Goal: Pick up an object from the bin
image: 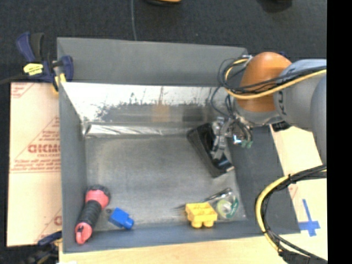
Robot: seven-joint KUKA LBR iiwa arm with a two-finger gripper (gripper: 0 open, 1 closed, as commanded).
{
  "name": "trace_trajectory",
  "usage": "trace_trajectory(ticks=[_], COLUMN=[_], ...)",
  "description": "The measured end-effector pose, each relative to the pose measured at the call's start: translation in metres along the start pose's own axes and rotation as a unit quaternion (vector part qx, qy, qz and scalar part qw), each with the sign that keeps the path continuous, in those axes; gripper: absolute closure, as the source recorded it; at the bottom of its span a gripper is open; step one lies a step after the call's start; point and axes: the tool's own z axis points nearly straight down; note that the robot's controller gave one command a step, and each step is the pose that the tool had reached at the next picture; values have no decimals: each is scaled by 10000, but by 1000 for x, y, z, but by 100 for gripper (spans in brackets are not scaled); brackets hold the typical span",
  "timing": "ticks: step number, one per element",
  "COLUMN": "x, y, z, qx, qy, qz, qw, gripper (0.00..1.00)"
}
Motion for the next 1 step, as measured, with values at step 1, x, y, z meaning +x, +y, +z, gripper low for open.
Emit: trace_trajectory(ticks=[1], x=[-2], y=[-1], z=[0], qx=[-8], qy=[31], qz=[298], qw=[9996], gripper=[100])
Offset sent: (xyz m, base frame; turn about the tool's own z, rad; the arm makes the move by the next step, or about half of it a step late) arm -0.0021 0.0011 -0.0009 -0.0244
